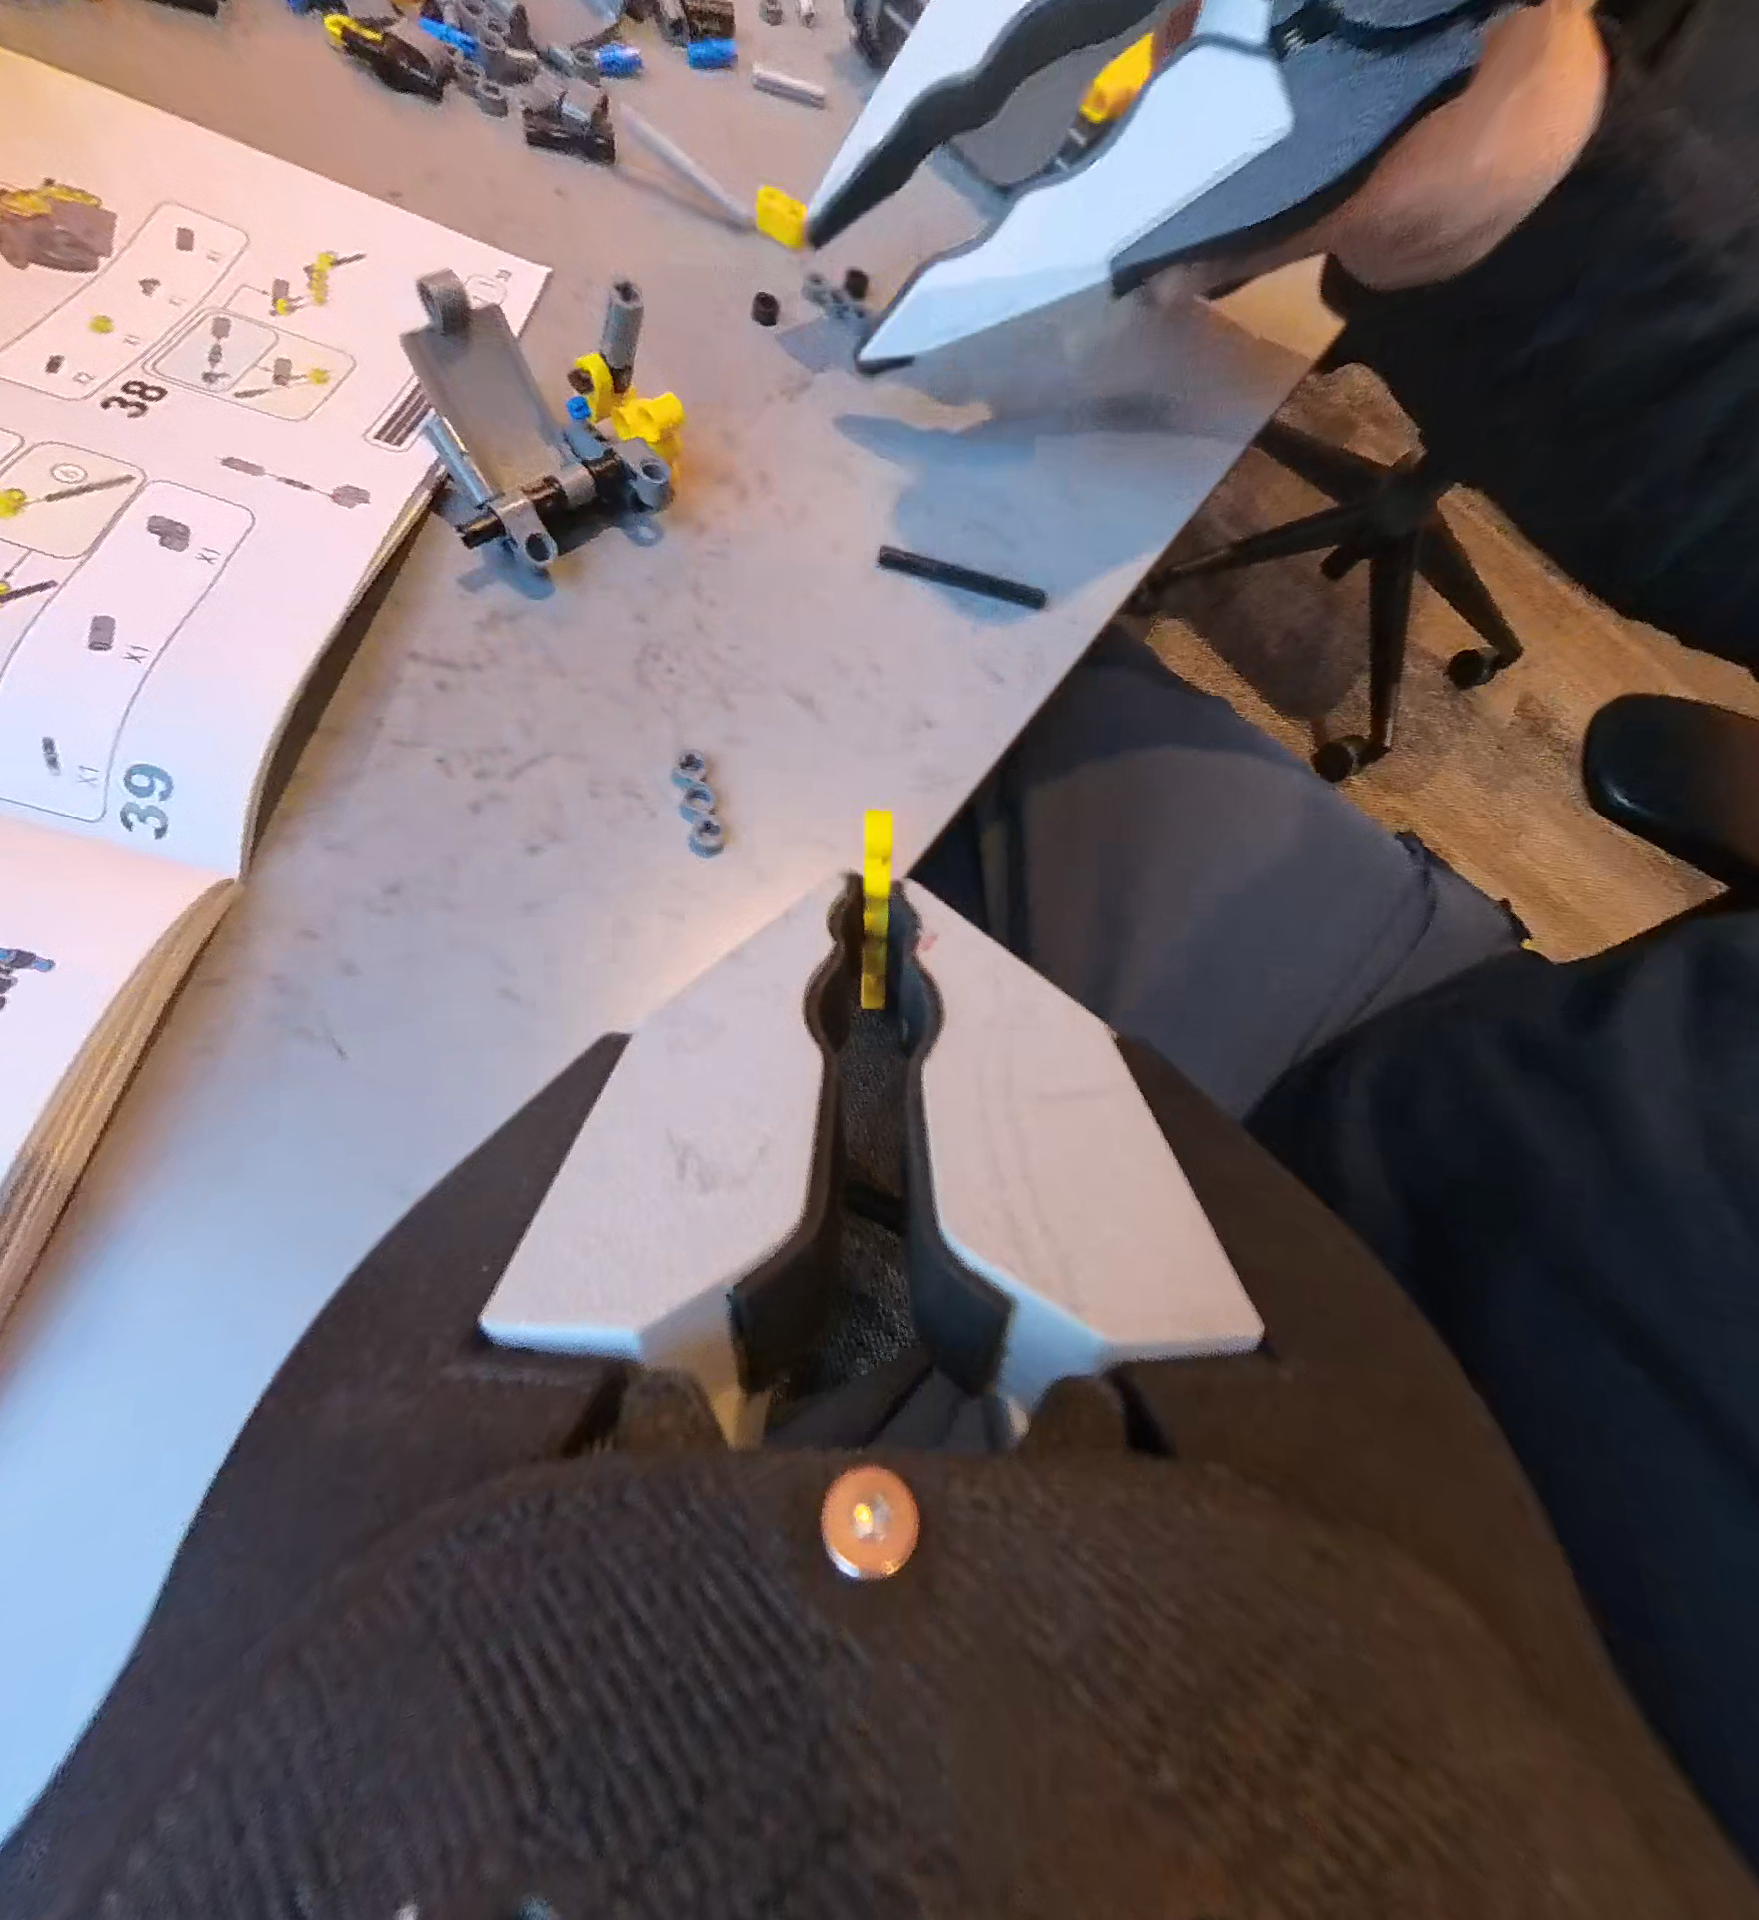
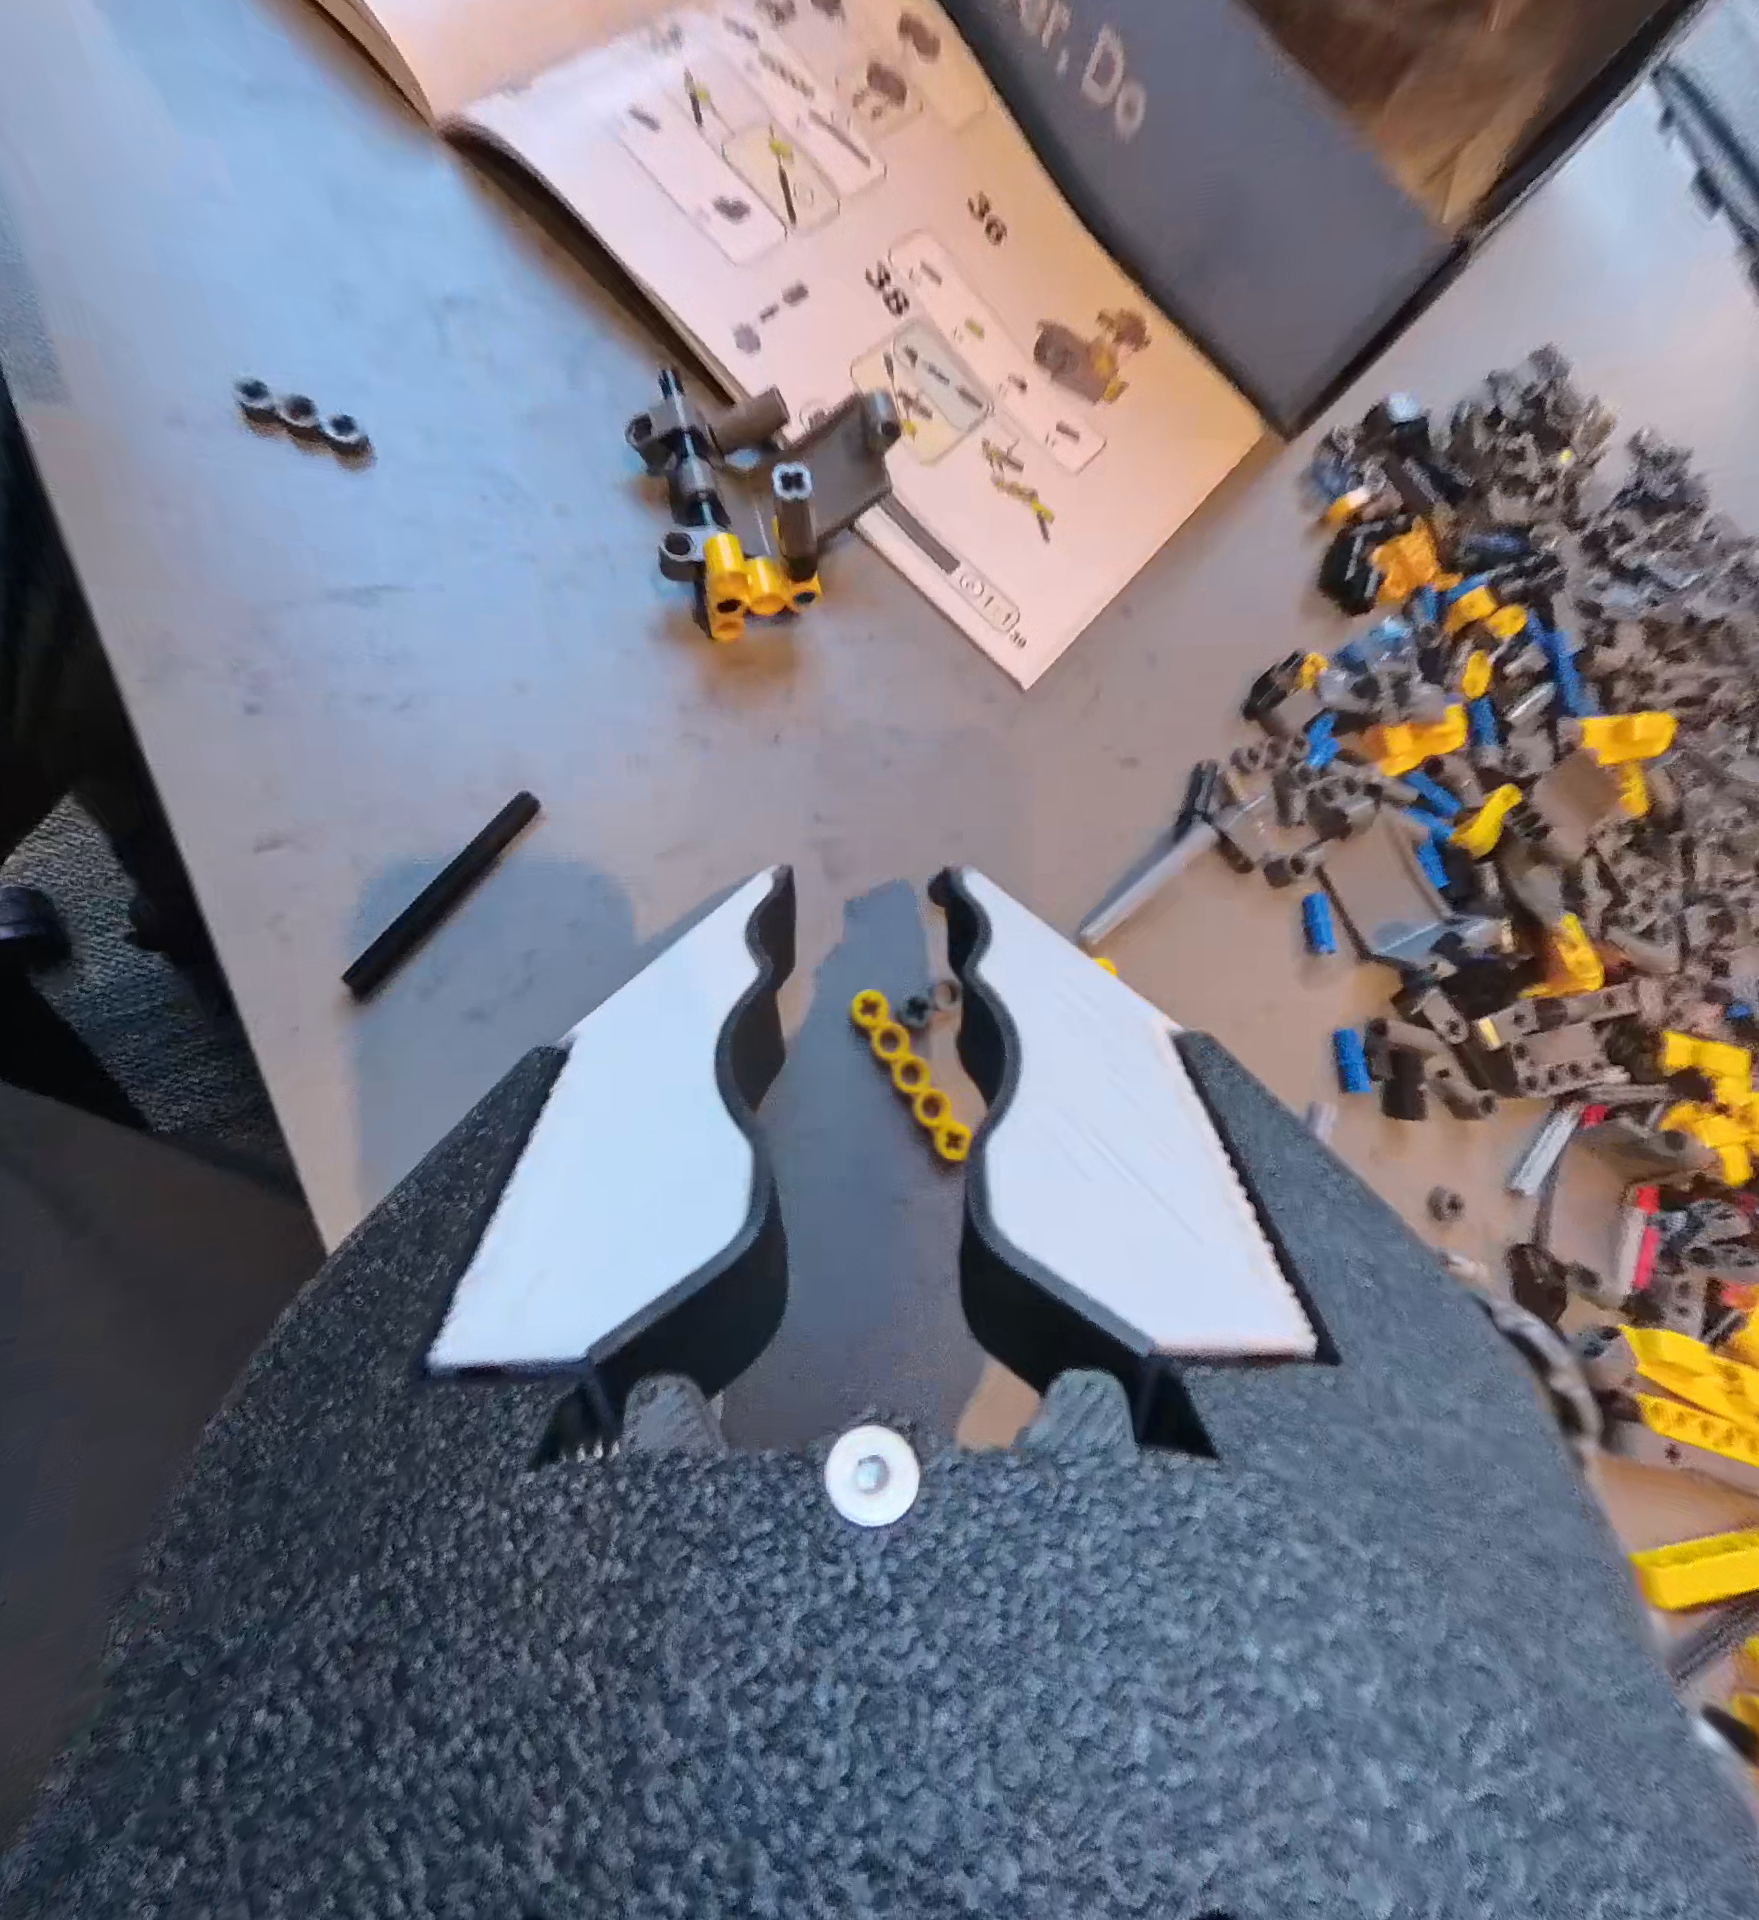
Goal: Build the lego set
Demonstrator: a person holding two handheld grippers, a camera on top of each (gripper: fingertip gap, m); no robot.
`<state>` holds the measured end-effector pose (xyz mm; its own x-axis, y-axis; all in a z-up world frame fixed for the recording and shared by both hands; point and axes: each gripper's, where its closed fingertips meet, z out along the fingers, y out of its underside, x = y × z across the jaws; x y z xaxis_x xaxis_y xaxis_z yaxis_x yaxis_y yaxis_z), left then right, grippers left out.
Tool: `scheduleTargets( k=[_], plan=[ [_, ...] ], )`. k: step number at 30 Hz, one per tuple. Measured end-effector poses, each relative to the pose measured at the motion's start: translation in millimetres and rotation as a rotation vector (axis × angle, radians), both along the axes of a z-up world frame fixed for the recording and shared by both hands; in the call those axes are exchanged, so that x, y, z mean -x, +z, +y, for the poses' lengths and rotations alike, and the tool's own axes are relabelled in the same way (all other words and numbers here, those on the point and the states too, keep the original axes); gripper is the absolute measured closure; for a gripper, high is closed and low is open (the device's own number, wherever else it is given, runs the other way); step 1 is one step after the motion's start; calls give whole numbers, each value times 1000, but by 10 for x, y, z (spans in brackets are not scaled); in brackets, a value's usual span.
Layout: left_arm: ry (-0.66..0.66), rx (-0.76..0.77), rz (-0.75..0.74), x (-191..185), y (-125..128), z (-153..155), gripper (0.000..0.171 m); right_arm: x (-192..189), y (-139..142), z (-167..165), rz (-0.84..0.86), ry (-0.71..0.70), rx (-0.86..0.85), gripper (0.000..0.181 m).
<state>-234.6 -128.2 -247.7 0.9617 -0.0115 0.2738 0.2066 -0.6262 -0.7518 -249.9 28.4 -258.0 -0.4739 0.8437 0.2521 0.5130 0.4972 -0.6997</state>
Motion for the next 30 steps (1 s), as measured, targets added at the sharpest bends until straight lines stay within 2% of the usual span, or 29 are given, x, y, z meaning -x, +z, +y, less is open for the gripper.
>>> scheduleTargets(
  k=[5,11,14,17,20,22,27,30],
  plan=[
    [-1,-25,-40,78,33,79,169,-147,169,49,17,2,49,153],
    [-8,-45,-79,136,16,136,169,-421,173,-442,-38,35,295,149],
    [-17,-70,-96,141,41,184,169,-435,77,-582,-61,17,305,149],
    [-4,-79,-34,199,2,224,169,-424,-54,-621,-98,-15,295,150],
    [-39,-64,-43,130,-60,249,169,-422,-161,-597,-125,-56,256,159],
    [-53,-71,-33,95,-68,274,169,-444,-169,-640,-134,-32,262,177],
    [-74,-105,-30,19,-9,362,170,-405,-144,-650,-101,-51,220,178],
    [-78,-115,-27,-24,-4,397,170,-415,-51,-744,-86,-42,302,178]
  ],
)
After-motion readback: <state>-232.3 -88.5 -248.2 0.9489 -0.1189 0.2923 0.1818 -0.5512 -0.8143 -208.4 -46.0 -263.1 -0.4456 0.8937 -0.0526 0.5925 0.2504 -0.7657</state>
